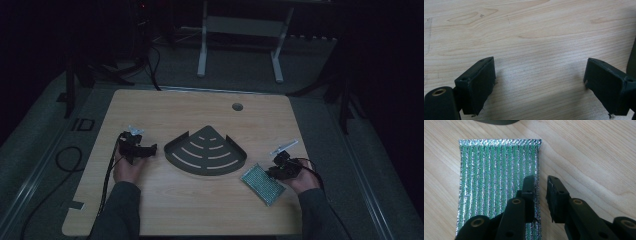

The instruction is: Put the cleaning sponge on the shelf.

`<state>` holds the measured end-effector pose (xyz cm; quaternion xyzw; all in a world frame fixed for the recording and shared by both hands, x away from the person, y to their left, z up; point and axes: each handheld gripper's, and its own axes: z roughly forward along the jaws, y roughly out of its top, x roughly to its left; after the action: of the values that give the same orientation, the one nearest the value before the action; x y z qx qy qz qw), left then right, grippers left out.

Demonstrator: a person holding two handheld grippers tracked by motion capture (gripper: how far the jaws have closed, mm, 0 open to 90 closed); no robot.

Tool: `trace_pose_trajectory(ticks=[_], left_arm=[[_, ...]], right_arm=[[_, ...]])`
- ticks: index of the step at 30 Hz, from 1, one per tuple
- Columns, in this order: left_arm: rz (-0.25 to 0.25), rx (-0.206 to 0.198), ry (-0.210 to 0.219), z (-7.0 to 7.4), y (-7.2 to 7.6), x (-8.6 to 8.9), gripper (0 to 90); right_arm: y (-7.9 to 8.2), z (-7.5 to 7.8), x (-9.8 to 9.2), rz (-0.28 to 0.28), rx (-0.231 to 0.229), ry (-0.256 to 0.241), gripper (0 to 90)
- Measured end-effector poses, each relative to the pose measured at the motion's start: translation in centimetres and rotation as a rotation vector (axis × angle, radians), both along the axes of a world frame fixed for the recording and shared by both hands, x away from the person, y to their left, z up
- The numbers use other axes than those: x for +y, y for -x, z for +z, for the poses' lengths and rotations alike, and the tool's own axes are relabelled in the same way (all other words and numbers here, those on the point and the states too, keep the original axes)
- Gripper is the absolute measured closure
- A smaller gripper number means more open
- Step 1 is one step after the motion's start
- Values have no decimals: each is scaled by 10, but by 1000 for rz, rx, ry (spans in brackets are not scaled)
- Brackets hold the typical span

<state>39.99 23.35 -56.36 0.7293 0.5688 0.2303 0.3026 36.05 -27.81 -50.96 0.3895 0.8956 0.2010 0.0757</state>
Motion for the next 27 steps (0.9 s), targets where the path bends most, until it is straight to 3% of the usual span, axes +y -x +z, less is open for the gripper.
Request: trace_pose_trajectory(ticks=[6,11,15,19,27], left_arm=[[0,1,0,0,0,0,111],[0,1,0,0,0,0,111],[0,-1,1,0,0,0,112],[0,-1,1,0,0,0,112],[0,-1,1,0,0,0,113]], right_arm=[[1,-1,-1,9,22,-5,726],[-4,-4,-3,-16,66,-20,736],[-9,-7,-7,-32,126,-70,766],[-10,-9,-10,-31,143,-98,791],[-9,-5,-3,-8,141,-46,868]])
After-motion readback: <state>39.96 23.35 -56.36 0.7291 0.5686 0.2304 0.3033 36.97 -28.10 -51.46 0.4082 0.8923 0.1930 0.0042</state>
